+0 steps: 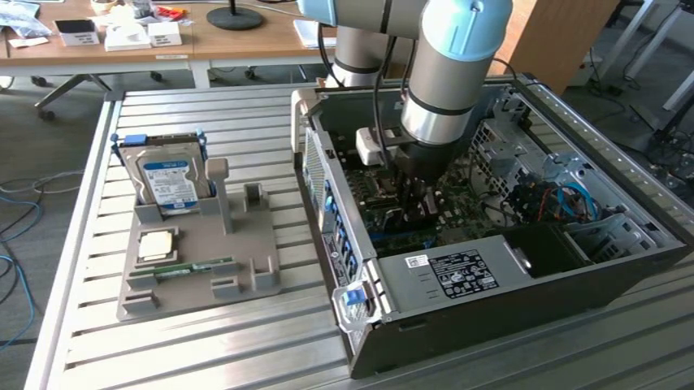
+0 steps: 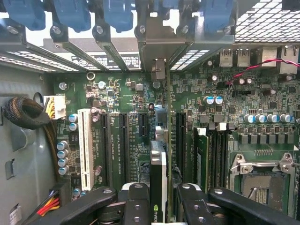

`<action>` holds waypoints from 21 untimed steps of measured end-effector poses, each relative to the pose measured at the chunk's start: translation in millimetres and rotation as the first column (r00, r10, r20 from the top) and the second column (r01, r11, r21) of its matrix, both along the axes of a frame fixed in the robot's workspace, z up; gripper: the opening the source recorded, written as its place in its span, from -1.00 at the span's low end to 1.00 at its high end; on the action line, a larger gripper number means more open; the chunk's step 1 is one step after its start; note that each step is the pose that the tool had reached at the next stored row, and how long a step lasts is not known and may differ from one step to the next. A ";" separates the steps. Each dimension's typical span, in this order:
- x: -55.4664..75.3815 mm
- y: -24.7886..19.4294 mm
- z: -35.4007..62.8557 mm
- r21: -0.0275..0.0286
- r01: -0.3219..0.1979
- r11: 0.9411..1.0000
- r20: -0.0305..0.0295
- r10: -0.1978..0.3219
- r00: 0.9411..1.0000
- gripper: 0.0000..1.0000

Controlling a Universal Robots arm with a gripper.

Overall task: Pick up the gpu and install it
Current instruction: 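Insert the gpu into the slot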

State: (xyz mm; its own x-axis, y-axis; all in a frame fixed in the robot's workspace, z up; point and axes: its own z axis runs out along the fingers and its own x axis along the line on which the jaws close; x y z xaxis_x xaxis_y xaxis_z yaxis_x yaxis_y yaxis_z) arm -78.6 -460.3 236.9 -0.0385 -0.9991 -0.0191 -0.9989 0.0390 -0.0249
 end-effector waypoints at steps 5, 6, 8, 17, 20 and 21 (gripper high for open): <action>0.0 0.0 0.0 0.000 0.000 1.000 0.000 0.000 1.000 -0.47; 0.0 0.0 0.0 0.000 0.000 1.000 0.000 0.000 1.000 -0.47; 0.0 0.0 0.0 0.000 0.000 1.000 0.000 0.000 1.000 -0.47; -0.2 0.0 -0.1 0.000 0.000 1.000 0.000 0.000 1.000 -0.33; 0.0 0.0 0.0 0.000 0.000 1.000 0.000 0.000 1.000 -0.21; 0.0 0.0 0.0 0.000 0.000 1.000 0.000 0.000 1.000 -0.08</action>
State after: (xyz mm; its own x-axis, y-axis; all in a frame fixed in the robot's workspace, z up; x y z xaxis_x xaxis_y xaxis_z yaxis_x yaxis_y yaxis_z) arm -78.6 -460.3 236.9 -0.0386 -0.9991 -0.0191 -0.9989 0.0390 -0.0250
